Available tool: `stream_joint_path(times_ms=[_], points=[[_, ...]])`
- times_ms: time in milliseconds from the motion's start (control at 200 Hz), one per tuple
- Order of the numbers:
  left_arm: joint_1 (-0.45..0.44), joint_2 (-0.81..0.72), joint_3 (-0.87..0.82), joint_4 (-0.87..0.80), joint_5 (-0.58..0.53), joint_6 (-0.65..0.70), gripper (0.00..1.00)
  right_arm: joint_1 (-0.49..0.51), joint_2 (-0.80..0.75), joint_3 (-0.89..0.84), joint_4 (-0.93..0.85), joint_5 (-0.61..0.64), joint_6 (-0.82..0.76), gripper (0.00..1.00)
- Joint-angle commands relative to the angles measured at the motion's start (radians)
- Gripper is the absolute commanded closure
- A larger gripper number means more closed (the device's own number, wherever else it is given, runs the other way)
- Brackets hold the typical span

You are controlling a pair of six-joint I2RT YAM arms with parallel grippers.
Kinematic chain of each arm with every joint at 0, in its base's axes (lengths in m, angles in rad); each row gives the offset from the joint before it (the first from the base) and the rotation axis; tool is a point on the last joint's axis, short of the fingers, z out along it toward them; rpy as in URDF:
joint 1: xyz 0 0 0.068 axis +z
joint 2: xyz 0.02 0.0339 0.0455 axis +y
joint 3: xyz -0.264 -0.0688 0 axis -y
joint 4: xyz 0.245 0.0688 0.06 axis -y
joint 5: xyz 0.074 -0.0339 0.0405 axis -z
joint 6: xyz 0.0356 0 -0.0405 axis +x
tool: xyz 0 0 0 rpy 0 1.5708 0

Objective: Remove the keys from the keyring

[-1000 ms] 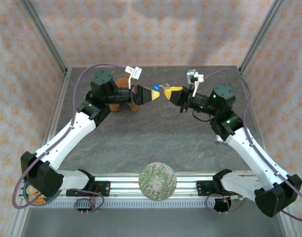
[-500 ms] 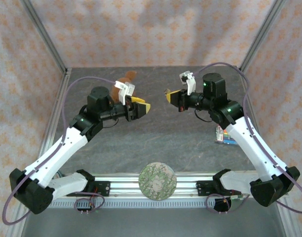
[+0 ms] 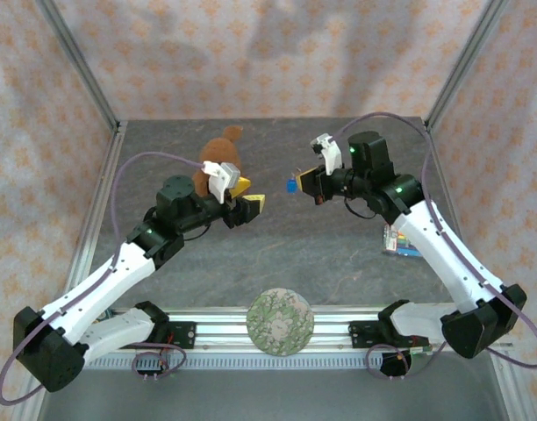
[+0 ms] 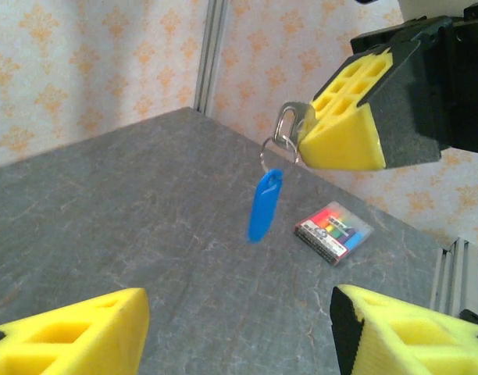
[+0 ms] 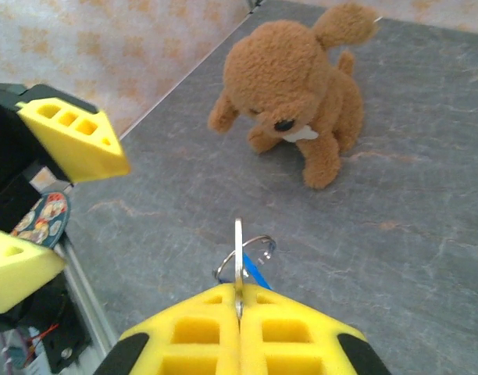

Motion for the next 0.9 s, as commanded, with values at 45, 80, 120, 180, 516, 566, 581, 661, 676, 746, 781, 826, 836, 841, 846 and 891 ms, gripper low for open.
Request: stream_joint_path(times_ms=[45, 80, 120, 180, 516, 566, 581, 661, 676, 746, 781, 826, 836, 841, 846, 891], points=[[-0.024, 0.026, -0.016, 0.128, -0.006, 0.074, 0.36, 0.003, 0.000, -0.004, -0.014, -0.098, -0.048, 1.00], [-0.033, 0.032, -0.020, 0.143, -0.009, 0.085, 0.36, 0.003, 0.008, -0.004, -0.012, -0.108, -0.035, 1.00], [-0.041, 0.039, -0.027, 0.163, -0.004, 0.109, 0.36, 0.003, 0.017, -0.001, -0.015, -0.120, -0.032, 1.00], [-0.059, 0.045, -0.042, 0.191, -0.006, 0.154, 0.36, 0.003, 0.027, 0.000, -0.015, -0.138, -0.028, 1.00], [-0.118, 0.124, -0.071, 0.346, -0.062, 0.270, 0.32, 0.006, 0.034, 0.001, -0.015, -0.188, -0.023, 1.00], [-0.122, 0.137, -0.073, 0.366, -0.070, 0.279, 0.32, 0.008, 0.034, 0.002, -0.021, -0.189, -0.028, 1.00], [-0.123, 0.140, -0.074, 0.372, -0.075, 0.281, 0.32, 0.008, 0.034, 0.003, -0.023, -0.189, -0.029, 1.00], [-0.127, 0.156, -0.081, 0.410, -0.103, 0.288, 0.32, 0.011, 0.035, 0.007, -0.032, -0.189, -0.035, 1.00], [-0.127, 0.158, -0.082, 0.415, -0.105, 0.289, 0.32, 0.012, 0.035, 0.007, -0.034, -0.189, -0.035, 1.00], [-0.128, 0.168, -0.082, 0.433, -0.104, 0.290, 0.32, 0.014, 0.037, 0.010, -0.037, -0.191, -0.037, 1.00], [-0.128, 0.172, -0.080, 0.439, -0.102, 0.288, 0.32, 0.015, 0.037, 0.010, -0.036, -0.195, -0.036, 1.00], [-0.128, 0.178, -0.076, 0.444, -0.099, 0.286, 0.33, 0.017, 0.038, 0.011, -0.036, -0.203, -0.039, 1.00], [-0.128, 0.180, -0.076, 0.445, -0.099, 0.286, 0.33, 0.017, 0.038, 0.012, -0.036, -0.205, -0.038, 1.00], [-0.128, 0.180, -0.076, 0.446, -0.098, 0.286, 0.33, 0.017, 0.038, 0.013, -0.036, -0.207, -0.038, 1.00], [-0.128, 0.181, -0.075, 0.446, -0.098, 0.286, 0.33, 0.017, 0.038, 0.012, -0.036, -0.208, -0.038, 1.00], [-0.128, 0.186, -0.072, 0.448, -0.093, 0.288, 0.34, 0.018, 0.039, 0.015, -0.035, -0.219, -0.037, 1.00]])
